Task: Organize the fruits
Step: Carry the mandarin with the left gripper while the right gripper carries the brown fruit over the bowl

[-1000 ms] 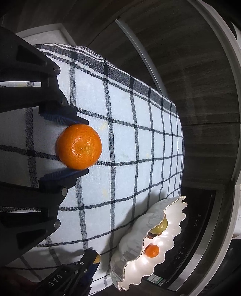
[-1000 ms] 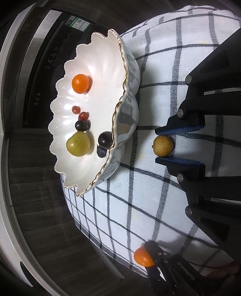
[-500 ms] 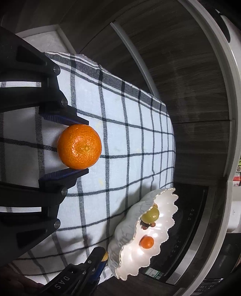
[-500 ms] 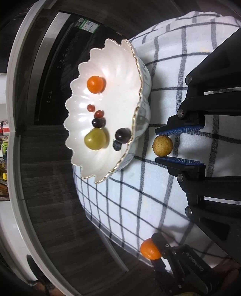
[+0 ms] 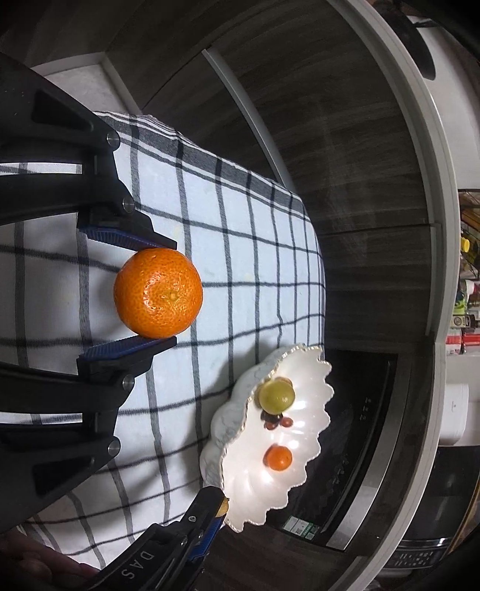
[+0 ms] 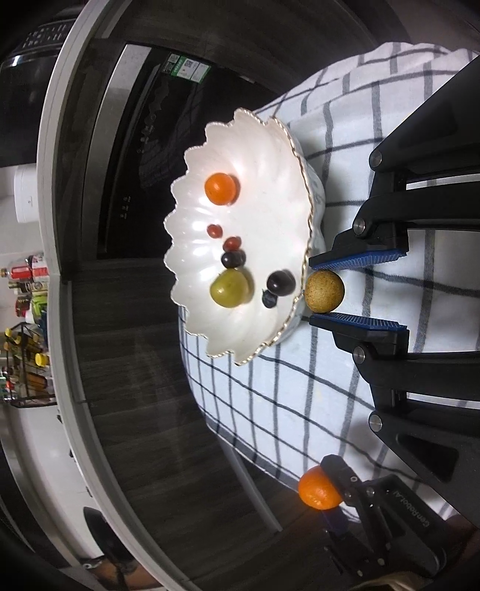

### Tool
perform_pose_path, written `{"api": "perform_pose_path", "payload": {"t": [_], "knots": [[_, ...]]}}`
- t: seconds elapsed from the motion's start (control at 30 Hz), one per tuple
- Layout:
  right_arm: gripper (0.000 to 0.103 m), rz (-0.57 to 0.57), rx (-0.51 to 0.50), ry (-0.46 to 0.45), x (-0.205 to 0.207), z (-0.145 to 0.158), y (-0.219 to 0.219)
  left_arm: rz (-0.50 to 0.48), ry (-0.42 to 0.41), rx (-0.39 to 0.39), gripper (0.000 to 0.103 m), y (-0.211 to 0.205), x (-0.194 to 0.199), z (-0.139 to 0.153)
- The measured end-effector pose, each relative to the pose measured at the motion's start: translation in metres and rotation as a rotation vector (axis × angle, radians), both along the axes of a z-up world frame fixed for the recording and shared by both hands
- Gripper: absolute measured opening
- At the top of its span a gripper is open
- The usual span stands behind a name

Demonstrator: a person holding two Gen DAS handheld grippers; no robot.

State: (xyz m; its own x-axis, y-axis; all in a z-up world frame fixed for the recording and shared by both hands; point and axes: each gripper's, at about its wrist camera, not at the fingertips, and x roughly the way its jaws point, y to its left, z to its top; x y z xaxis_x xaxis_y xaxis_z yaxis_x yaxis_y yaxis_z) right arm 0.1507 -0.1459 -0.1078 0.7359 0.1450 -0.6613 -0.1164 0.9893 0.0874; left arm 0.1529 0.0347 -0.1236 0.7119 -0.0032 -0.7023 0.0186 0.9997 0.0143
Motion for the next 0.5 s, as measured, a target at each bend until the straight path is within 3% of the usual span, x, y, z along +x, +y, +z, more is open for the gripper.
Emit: {"api": "perform_pose_path", "payload": {"t": [0.5], "knots": [[0.025, -0.074, 0.023, -0.032, -0.002, 0.020, -0.038, -0.070, -0.011, -0.008, 0.043, -0.042, 0.015, 0.019]]}}
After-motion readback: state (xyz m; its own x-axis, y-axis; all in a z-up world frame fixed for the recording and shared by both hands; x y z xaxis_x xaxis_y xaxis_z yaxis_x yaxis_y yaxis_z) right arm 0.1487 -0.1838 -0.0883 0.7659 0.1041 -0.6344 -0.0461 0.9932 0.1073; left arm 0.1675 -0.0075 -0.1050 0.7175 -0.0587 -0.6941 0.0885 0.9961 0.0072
